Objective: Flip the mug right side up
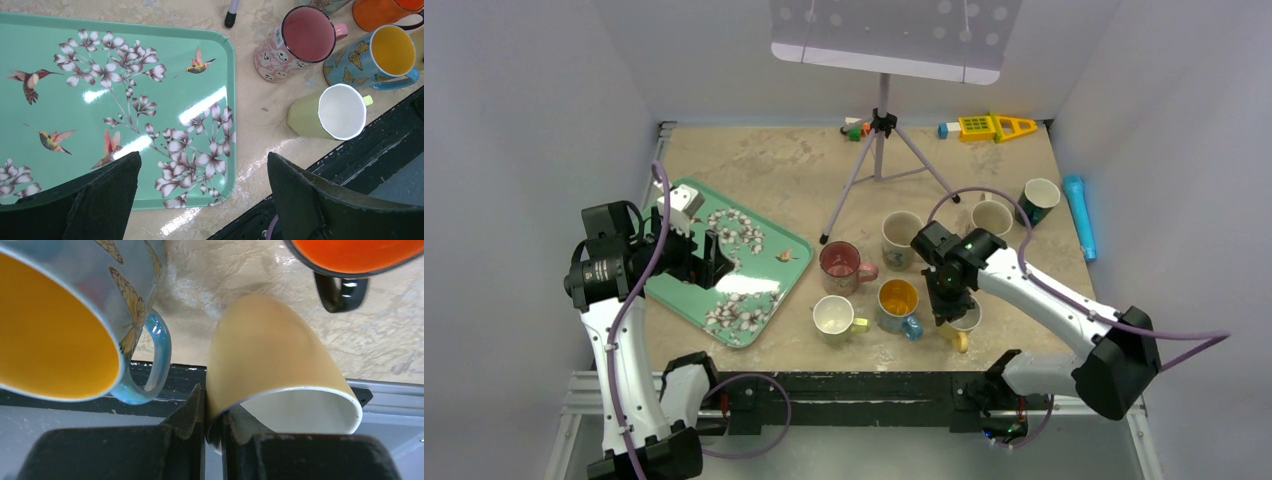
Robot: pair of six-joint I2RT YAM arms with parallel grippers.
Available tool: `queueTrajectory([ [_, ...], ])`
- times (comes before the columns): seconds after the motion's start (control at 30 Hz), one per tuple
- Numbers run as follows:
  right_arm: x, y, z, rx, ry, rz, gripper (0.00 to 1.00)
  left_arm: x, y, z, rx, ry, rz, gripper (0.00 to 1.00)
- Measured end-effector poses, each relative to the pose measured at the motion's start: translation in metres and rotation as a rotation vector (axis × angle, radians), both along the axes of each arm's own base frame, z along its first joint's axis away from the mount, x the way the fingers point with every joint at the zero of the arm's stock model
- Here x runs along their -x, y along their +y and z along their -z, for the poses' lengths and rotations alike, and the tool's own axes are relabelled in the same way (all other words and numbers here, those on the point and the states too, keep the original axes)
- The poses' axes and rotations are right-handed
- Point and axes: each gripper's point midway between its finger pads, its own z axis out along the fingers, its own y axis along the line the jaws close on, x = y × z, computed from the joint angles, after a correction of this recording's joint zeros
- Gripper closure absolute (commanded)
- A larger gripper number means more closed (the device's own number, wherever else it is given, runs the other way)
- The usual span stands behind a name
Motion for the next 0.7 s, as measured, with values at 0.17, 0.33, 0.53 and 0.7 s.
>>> queueTrajectory([
  [0.17,-0.002,0.011,0.024,-0.015,0.049,-0.036,1.0,0.0,0.0,0.0,-0.001,0.001,-0.001,0.0],
  [0.33,-0.009,0.02,0.035,-0.031,0.049,-0.06,0.69,0.0,0.001,0.001,-0.005,0.002,-0.003,0.0],
  [0.53,-0.011,0.013,0.032,-0.002,0.028,-0.051,0.39,-0.001,0.002,0.002,-0.008,0.007,-0.005,0.0],
  [0.7,-0.018,0.008,0.001,-0.018,-0.063,-0.037,0.31,-0.003,0.003,0.004,-0.004,0.02,-0.005,0.0],
])
